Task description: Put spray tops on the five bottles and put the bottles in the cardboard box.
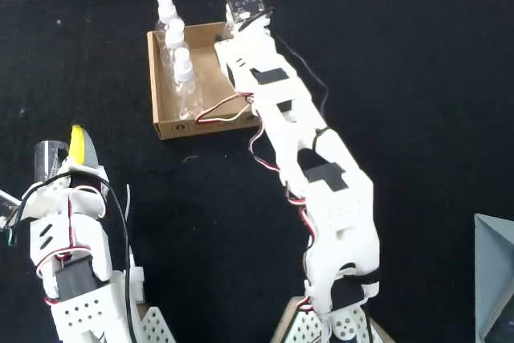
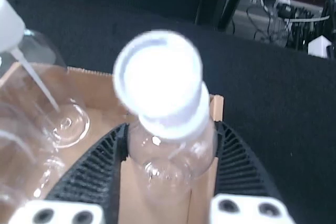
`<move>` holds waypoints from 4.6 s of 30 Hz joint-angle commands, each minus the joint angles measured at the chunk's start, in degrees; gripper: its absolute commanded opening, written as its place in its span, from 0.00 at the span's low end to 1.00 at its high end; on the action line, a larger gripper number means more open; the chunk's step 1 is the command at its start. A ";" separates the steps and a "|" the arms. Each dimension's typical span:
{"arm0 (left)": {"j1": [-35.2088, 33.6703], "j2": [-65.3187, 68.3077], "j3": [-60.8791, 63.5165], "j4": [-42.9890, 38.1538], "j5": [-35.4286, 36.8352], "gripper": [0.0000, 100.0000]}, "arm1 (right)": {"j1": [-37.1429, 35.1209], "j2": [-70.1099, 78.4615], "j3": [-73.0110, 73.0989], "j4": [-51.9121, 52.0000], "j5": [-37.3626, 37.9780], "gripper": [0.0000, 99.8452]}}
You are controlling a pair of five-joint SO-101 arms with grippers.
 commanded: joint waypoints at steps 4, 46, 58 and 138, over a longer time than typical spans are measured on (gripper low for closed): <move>-0.04 -0.88 -0.75 -0.18 -0.53 0.18 | 1.14 -6.02 -0.66 6.24 -0.26 0.17; -0.13 -0.88 -0.75 -0.18 -0.53 0.18 | 0.88 -6.81 -1.27 7.82 0.09 0.16; -0.13 -0.88 -0.75 -0.18 -0.53 0.18 | 0.88 -1.19 -4.88 5.01 -0.09 0.16; -0.66 -0.88 -0.75 -0.18 -0.62 0.18 | 0.18 -19.91 -7.78 46.86 -0.09 0.28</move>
